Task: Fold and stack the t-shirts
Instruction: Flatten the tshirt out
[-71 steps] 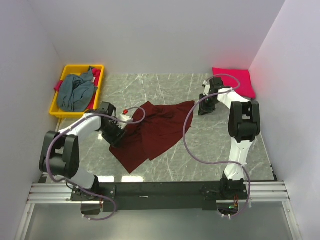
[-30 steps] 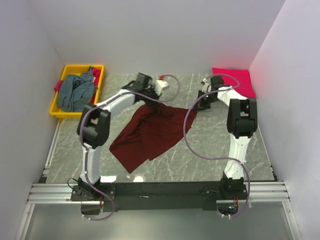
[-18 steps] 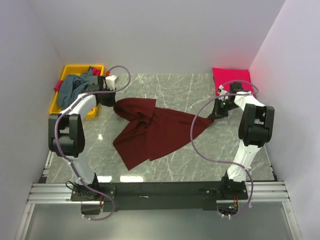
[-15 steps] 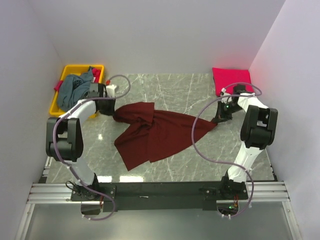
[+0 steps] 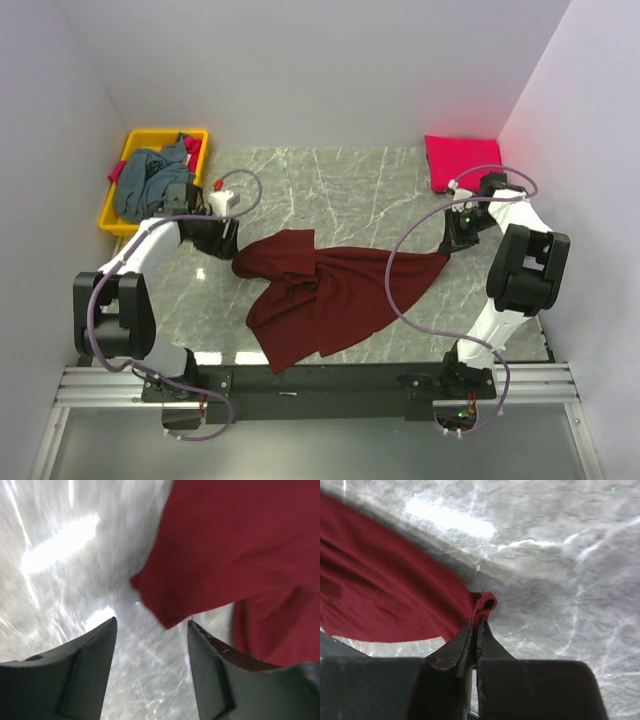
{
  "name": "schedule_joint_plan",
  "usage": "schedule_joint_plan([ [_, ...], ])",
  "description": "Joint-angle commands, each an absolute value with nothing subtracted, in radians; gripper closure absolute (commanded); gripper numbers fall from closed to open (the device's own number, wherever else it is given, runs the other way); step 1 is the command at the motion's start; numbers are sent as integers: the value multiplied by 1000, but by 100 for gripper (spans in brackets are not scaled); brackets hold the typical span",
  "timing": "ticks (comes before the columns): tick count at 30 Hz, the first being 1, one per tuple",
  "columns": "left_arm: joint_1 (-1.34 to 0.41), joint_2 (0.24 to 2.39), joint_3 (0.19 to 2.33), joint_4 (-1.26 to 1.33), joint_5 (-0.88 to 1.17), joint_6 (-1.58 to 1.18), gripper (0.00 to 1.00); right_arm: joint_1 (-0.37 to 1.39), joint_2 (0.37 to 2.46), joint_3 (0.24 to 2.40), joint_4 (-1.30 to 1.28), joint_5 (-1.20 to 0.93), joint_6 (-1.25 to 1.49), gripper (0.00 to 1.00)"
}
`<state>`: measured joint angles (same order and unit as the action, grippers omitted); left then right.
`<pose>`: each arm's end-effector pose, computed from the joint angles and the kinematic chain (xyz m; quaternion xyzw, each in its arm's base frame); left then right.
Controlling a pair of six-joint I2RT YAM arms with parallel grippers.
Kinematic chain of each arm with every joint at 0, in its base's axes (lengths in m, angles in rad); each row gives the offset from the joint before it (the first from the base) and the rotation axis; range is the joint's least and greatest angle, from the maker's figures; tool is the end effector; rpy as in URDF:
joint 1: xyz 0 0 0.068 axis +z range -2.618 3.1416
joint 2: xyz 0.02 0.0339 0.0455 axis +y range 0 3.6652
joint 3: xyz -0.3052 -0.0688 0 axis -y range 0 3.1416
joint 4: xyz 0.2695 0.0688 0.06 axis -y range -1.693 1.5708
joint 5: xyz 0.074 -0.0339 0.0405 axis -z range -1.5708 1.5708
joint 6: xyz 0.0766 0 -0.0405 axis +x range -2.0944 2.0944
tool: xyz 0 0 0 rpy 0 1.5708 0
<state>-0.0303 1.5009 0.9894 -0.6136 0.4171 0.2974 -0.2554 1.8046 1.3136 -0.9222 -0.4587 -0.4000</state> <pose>0.3241 -0.0409 0.2084 0.2008 0.9339 -0.1713 0.2412 0.3753 -0.0629 0.1953 -0.0880 0.9670 0.1899 0.1455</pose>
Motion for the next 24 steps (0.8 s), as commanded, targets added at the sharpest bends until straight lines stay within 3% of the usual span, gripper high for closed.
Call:
schedule_joint_plan([
  [1, -60, 1511, 1141, -531, 543, 279, 35, -236, 1782, 1302, -953, -494, -439, 100],
  [8, -287, 1771, 1406, -407, 391, 192, 37, -235, 1798, 1330, -962, -494, -430, 100],
  [13, -390, 1998, 1600, -486, 376, 293, 35, -235, 1793, 1339, -976, -509, -426, 100],
  [24, -494, 2092, 1539, -371, 230, 420, 37, -235, 1792, 1319, -974, -528, -433, 100],
])
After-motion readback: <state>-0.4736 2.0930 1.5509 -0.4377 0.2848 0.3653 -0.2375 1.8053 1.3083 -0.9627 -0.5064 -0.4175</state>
